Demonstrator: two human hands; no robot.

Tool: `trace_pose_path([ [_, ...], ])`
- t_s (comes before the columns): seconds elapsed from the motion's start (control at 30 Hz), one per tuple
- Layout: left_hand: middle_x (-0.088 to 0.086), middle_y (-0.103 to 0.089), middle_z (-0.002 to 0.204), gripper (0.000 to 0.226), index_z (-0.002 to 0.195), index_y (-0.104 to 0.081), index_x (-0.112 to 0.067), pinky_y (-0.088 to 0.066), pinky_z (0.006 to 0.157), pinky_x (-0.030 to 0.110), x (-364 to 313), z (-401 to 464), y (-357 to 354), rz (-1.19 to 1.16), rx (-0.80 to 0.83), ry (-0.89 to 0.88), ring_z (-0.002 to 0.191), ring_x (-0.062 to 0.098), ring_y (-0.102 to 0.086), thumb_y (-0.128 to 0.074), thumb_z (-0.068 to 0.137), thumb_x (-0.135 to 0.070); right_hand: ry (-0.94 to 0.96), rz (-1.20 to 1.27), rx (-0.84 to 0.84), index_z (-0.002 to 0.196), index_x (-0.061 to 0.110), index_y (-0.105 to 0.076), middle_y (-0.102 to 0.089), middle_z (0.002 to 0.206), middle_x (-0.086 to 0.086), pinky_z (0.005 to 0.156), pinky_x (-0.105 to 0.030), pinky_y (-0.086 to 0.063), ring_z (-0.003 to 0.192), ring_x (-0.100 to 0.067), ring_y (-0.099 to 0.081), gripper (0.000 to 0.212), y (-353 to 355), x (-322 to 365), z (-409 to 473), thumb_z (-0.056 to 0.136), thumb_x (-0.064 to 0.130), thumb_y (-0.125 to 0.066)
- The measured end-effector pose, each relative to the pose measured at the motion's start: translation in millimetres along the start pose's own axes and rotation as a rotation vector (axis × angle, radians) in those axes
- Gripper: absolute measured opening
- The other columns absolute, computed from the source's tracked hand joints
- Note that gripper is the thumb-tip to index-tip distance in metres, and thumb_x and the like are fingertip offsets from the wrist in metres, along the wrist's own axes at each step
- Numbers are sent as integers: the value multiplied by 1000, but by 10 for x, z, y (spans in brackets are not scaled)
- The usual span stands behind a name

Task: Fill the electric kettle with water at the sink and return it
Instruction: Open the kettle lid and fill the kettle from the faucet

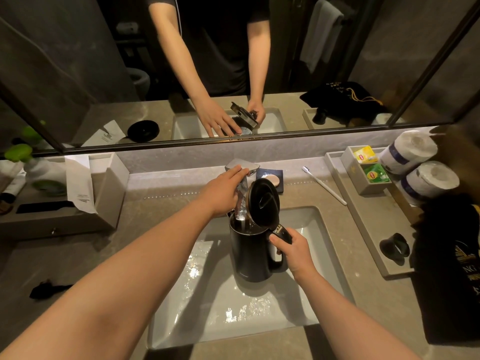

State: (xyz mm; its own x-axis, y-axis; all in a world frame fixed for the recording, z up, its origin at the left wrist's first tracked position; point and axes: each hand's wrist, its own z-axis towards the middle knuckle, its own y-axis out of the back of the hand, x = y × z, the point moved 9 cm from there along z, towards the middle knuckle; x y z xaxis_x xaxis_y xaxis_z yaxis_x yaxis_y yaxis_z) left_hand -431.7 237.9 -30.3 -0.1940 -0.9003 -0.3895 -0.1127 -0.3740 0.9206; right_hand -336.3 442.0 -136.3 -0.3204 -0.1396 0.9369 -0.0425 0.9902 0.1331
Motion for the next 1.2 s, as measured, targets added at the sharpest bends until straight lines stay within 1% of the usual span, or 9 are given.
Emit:
trace_pose_path([
  [0.1, 1, -20, 160, 67, 150, -23, -29, -30, 111, 42, -28, 8, 28, -6, -11, -3, 142, 25, -27, -52, 92, -15, -7, -4, 0, 94, 16, -69, -68, 84, -2, 67, -32, -50, 78, -22, -61, 17, 4, -26, 5, 82, 27, -74],
  [0.2, 2, -20, 160, 69, 150, -22, -32, -32, 111, 42, -46, 1, 23, -6, -2, -15, 142, 26, -26, -52, 91, -11, -8, -15, -1, 94, 16, -69, -68, 85, -2, 66, -31, -50, 79, -22, -61, 17, 8, -38, 6, 83, 28, -73],
  [0.33, 1, -19, 160, 69, 149, -22, -34, -32, 110, 43, -38, 3, 13, -5, 10, -7, 142, 27, -25, -50, 91, -10, 8, -13, -2, 87, 16, -67, -65, 77, -1, 62, -29, -50, 71, -21, -59, 13, 21, -22, 6, 82, 26, -74],
  [0.47, 1, -18, 160, 70, 149, -21, -35, -33, 109, 43, -29, 0, 14, -5, 5, -10, 142, 27, -26, -50, 91, -10, 9, -3, 0, 86, 14, -67, -64, 76, -2, 61, -30, -50, 69, -21, -58, 14, 25, -18, 1, 82, 25, -74],
  [0.6, 0, -18, 161, 70, 149, -19, -36, -34, 108, 43, -28, -8, -6, 8, 5, -16, 141, 27, -27, -50, 92, -12, 8, -2, 6, 90, 12, -67, -65, 80, -5, 60, -30, -49, 72, -22, -58, 16, 18, -10, -8, 83, 25, -73],
  [0.73, 0, -17, 161, 71, 149, -19, -37, -35, 107, 44, -18, -10, -6, 9, 4, -18, 141, 27, -28, -50, 92, -11, 2, 14, 4, 90, 14, -67, -65, 81, -3, 61, -28, -48, 76, -22, -59, 13, 7, -3, -14, 83, 25, -73],
  [0.93, -1, -17, 161, 70, 149, -19, -38, -35, 107, 43, -12, -7, -15, 10, 3, -15, 141, 27, -29, -52, 92, -13, 8, 15, -2, 88, 16, -68, -66, 78, 0, 63, -29, -51, 73, -20, -60, 13, 8, -8, -12, 82, 27, -74],
  [1.07, -1, -16, 161, 72, 149, -17, -39, -35, 107, 43, -10, -8, -17, 13, 5, -7, 142, 27, -28, -54, 92, -13, 4, 12, -11, 88, 19, -68, -67, 79, 1, 63, -29, -50, 75, -20, -61, 12, 10, -25, -9, 82, 27, -74],
  [1.2, -1, -15, 161, 73, 149, -16, -39, -35, 107, 44, -16, -15, -9, 11, 11, -7, 142, 27, -27, -53, 92, -13, 10, 15, -8, 88, 16, -68, -67, 79, -1, 62, -29, -50, 75, -21, -61, 14, 12, -22, -15, 82, 27, -74],
])
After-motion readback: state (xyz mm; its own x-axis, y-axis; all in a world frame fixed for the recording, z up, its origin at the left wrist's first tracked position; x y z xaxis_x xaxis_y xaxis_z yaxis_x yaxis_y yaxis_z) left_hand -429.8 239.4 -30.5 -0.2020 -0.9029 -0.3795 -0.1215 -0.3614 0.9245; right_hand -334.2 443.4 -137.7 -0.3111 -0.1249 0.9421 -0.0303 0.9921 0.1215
